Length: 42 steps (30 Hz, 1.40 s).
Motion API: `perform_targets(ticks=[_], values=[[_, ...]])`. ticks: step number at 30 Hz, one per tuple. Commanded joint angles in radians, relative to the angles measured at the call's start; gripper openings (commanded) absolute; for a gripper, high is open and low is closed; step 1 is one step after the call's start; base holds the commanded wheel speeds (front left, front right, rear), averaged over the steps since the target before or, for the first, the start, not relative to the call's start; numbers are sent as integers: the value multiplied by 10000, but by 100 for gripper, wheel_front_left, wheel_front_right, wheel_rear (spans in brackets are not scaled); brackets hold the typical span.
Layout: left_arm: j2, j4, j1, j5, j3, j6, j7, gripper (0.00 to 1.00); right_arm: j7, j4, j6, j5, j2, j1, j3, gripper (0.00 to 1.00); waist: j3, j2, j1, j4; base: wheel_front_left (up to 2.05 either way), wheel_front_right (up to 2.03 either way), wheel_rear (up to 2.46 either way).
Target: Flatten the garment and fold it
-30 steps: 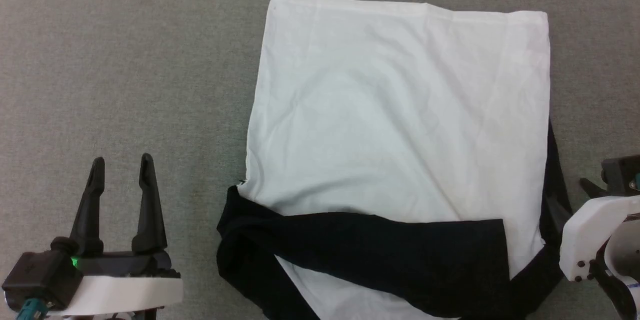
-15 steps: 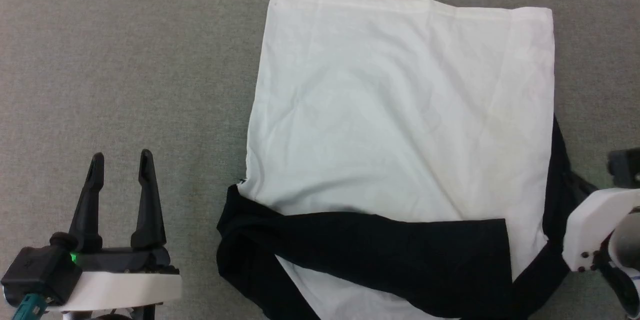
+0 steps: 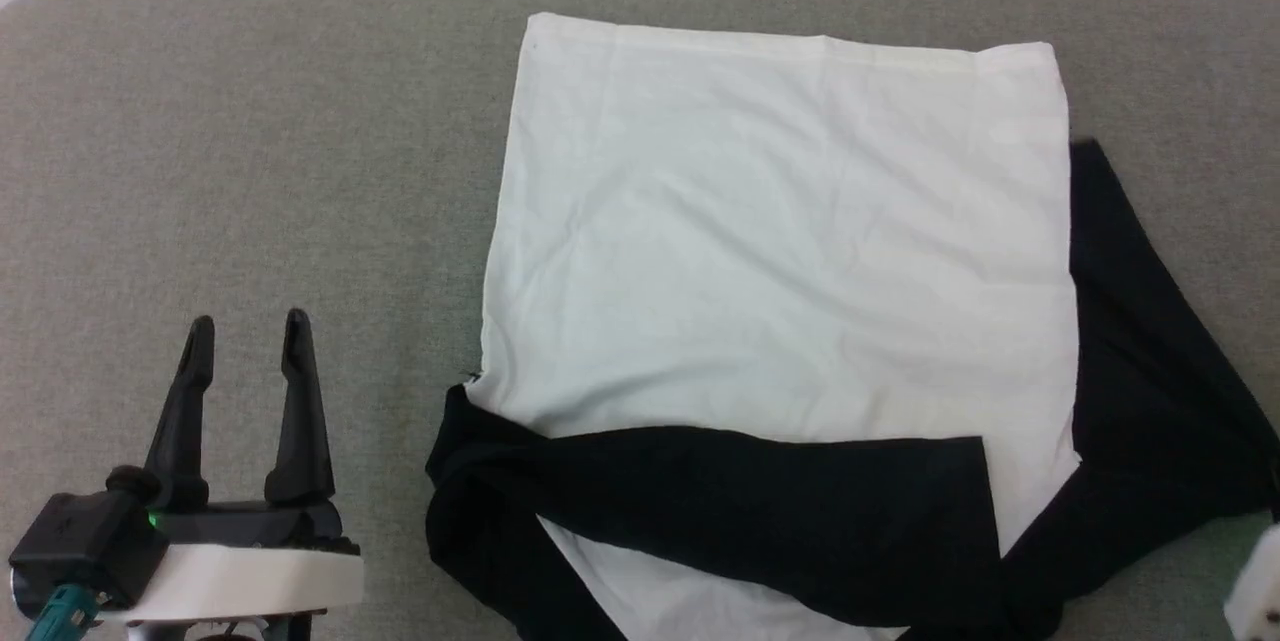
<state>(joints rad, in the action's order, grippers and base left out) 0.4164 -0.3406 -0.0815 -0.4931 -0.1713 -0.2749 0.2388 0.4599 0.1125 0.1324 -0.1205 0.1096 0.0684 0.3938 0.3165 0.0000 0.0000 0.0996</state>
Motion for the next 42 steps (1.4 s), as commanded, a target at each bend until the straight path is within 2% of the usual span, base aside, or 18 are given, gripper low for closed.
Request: perform_targets(ticks=[1,6,13,14,15,16,22,27,30,35,42], values=[[50,-24,-108,-39,7,-75,-33,100,-116,-15,-17,36,-205,338,281,0,-93,0,0,-27,0,0,0],[139,-124,-265,-57,64,-150,-137,100,-357,-269,-17,-53,-553,1203,699,0,-191,0,0,-83,0,0,0],[225,-228,-469,-73,100,-239,-261,100,-655,-850,-17,-482,-589,1419,428,0,-391,0,0,-207,0,0,0],[235,-250,-488,-72,90,-248,-286,100,-768,-870,-17,-459,-590,1362,370,15,-430,0,0,-225,0,0,0],[245,-270,-500,-68,78,-256,-312,100,-903,-829,-17,-375,-590,1294,317,51,-468,0,0,-236,0,0,0],[255,-291,-506,-63,64,-262,-337,100,-1025,-735,-17,-313,-591,1200,272,100,-503,0,0,-244,0,0,0],[316,-429,-561,-39,86,-322,-379,100,-1082,835,-17,-43,-492,261,-162,100,-631,0,0,-259,0,0,0],[371,-571,-524,-46,134,-313,-355,100,-355,1632,-17,57,565,-1012,-808,100,-332,0,0,-184,0,0,0],[382,-582,-401,-59,117,-263,-340,100,177,1574,-17,-66,1065,-1905,-1082,100,-30,0,0,-96,0,0,0],[312,-509,-84,-78,-9,-147,-293,100,1045,838,-17,-107,1549,-2955,-1237,100,544,0,0,130,0,0,0],[227,-303,286,-93,-83,-32,-196,100,1872,11,-17,-83,1494,-3314,-1191,100,1155,0,0,419,0,0,0]])
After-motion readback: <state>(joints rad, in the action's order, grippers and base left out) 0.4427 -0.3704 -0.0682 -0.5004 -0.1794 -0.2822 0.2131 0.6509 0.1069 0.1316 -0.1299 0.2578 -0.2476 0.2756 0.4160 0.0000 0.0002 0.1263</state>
